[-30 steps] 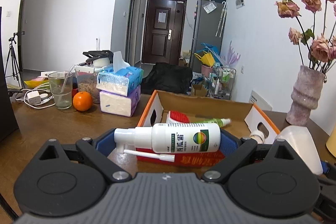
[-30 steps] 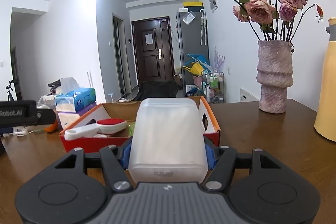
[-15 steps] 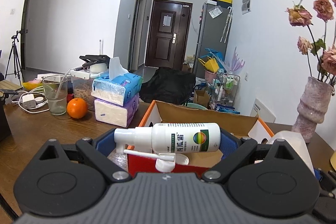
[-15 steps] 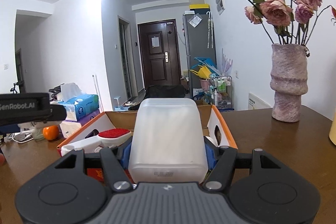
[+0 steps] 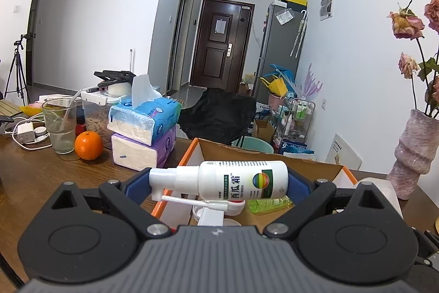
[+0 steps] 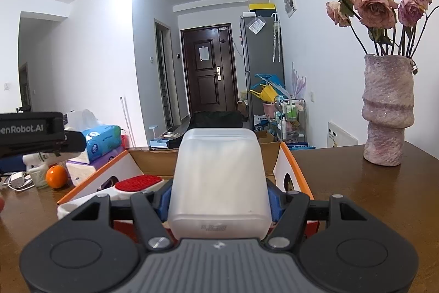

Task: Organize rigid objects
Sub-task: 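Carry the spray bottle with the left gripper while the right gripper carries the container toward the box, then lower and release the spray bottle with the left gripper while the right gripper releases the container in the box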

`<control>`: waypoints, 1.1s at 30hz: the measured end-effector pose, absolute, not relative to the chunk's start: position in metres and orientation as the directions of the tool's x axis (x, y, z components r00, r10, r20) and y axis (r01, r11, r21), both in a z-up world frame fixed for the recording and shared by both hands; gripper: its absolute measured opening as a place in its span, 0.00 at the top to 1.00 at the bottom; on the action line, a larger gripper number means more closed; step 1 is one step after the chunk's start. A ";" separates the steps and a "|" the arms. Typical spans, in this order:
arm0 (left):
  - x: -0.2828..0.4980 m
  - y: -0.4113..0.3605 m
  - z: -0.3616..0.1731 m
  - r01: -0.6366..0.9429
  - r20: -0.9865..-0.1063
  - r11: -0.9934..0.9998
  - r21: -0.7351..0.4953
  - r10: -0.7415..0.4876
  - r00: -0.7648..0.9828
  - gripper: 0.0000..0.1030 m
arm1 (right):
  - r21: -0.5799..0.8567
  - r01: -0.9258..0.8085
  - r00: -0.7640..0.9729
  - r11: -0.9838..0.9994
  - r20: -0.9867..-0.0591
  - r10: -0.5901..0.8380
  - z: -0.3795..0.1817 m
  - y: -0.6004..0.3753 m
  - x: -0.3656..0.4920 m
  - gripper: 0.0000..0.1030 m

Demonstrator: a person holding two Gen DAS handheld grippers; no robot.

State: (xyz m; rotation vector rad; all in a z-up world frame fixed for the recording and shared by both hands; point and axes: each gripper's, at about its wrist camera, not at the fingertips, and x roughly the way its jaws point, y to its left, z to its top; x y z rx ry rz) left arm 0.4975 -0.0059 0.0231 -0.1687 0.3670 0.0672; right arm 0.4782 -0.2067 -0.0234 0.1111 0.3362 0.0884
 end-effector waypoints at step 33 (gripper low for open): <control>0.578 -0.047 0.003 -0.026 -0.400 0.996 -0.080 -0.009 0.917 0.05 | 0.060 -0.073 0.930 0.995 -0.356 0.090 -0.037 -0.207 0.554 0.38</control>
